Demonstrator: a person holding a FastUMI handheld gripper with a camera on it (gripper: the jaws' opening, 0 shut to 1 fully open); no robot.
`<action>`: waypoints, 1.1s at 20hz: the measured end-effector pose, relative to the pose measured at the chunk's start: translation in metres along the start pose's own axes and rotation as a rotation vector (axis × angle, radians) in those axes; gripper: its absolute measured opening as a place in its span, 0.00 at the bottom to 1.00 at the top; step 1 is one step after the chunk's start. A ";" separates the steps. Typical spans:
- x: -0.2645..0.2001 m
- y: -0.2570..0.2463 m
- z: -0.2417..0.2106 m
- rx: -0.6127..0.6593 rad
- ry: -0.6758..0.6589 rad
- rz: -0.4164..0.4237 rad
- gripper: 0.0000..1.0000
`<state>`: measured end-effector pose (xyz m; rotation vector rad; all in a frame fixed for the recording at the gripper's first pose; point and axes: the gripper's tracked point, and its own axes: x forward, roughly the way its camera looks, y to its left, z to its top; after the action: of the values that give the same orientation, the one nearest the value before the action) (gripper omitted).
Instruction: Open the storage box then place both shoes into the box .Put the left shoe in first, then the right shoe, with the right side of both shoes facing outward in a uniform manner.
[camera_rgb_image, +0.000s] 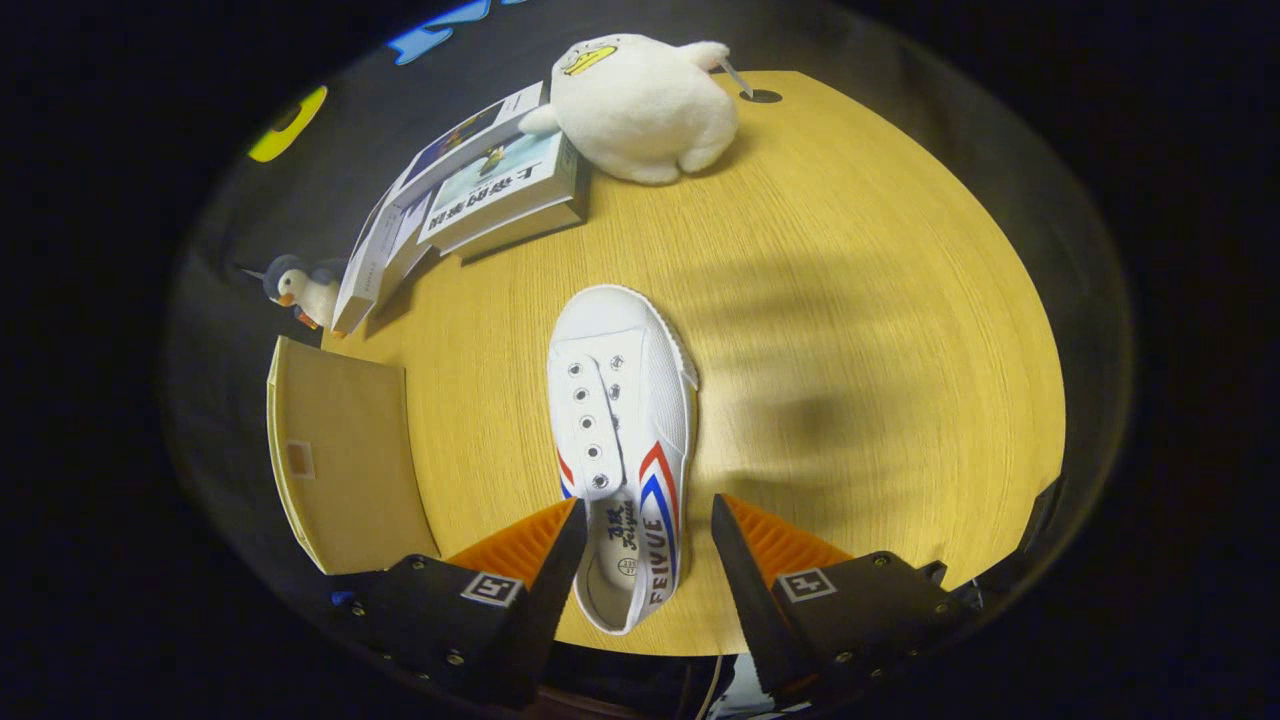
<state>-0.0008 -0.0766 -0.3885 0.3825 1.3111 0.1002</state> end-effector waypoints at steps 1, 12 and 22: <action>0.009 -0.004 -0.002 -0.004 0.015 -0.010 0.73; 0.026 -0.005 0.000 -0.059 0.053 -0.036 0.12; -0.006 0.020 -0.012 0.121 0.076 0.044 0.00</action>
<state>-0.0112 -0.0574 -0.3790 0.5147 1.3874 0.0733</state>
